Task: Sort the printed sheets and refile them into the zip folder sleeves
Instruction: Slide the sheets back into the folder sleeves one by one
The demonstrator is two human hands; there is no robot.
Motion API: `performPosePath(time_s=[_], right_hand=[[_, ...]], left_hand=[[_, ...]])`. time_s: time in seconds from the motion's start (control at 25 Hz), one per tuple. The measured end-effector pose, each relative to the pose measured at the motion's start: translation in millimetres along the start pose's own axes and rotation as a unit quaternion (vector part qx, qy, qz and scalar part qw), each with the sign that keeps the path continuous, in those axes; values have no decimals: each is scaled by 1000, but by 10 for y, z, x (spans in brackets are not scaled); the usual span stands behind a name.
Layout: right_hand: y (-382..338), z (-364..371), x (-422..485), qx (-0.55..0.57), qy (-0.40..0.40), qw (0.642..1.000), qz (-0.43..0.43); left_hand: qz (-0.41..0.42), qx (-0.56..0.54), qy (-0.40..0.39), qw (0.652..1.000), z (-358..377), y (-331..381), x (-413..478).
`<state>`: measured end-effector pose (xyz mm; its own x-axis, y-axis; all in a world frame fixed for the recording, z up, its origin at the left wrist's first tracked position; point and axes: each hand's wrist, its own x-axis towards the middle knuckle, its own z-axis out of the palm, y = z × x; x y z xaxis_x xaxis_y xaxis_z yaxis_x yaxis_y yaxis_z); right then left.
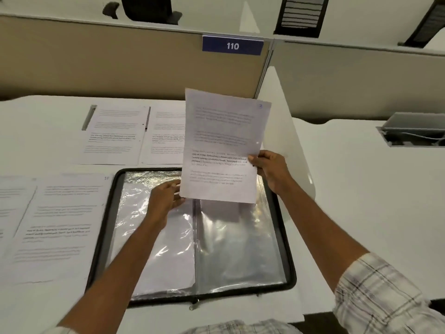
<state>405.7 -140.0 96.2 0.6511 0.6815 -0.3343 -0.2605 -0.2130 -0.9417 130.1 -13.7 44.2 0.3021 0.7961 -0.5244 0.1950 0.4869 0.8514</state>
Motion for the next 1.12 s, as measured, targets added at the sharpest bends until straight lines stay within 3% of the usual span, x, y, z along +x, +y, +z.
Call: performPosePath(time_s=[0.08,0.12,0.24,0.32,0.44,0.56,0.68,0.8,0.92,1.12], right_hand=[[-44,16,192,12,7,1000,-9],[-58,27,287,20,18,1000,-8],[-26,71,525,57,54,997,11],[13,113,602,72,71,995,18],[24,169,662,110,92,990,11],[29,200,703,127,117,985,11],[51,221,794,104,140,985,6],[20,237,894,94,149,984,-4],[12,260,988,93,149,984,-20],[79,252,1079,91,152,984,-30]], left_hand=[[109,130,33,985,219,-238,-146],[190,210,28,959,351,-358,-224],[378,417,-16,827,761,-705,-145],[405,525,-15,748,921,-790,-26],[372,608,25,701,994,-741,-15],[386,608,16,693,975,-584,-16],[331,594,-31,733,947,-332,81],[303,627,-91,712,928,-142,187],[284,626,-135,714,903,-10,284],[281,559,-132,769,910,22,336]])
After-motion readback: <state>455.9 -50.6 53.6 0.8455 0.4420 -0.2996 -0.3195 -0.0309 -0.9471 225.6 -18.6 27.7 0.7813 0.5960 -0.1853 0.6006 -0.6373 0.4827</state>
